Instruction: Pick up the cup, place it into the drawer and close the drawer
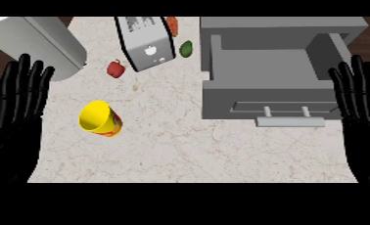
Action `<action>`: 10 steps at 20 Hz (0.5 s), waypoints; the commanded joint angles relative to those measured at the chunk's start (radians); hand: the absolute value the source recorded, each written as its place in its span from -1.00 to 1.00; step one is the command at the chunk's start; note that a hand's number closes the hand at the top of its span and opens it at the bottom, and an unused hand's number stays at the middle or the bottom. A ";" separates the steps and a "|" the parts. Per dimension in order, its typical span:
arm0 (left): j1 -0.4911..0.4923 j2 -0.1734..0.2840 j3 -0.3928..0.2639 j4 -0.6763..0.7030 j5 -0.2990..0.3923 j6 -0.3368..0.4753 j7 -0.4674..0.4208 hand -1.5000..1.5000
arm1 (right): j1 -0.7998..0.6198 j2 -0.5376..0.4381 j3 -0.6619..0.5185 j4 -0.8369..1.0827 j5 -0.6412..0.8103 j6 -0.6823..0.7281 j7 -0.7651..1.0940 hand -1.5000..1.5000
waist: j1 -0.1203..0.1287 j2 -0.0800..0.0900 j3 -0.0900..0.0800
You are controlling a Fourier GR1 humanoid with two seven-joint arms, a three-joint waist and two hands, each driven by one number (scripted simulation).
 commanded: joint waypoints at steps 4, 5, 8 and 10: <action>-0.051 0.087 0.155 0.034 0.153 -0.092 -0.001 -1.00 | -0.043 0.016 0.024 -0.067 -0.019 0.005 0.020 -1.00 | -0.011 0.035 -0.033; -0.032 0.082 0.145 -0.035 0.148 -0.084 0.031 -1.00 | 0.000 0.014 -0.026 0.102 -0.046 0.058 -0.190 -1.00 | -0.008 0.036 -0.032; 0.028 -0.039 0.147 0.080 0.273 -0.028 0.085 -1.00 | -0.035 -0.032 0.036 0.080 -0.069 0.106 0.017 -1.00 | 0.004 0.041 -0.033; -0.010 -0.014 0.192 0.134 0.310 -0.036 0.100 -1.00 | -0.061 -0.023 0.052 0.060 -0.044 0.084 0.059 -1.00 | -0.008 0.037 -0.033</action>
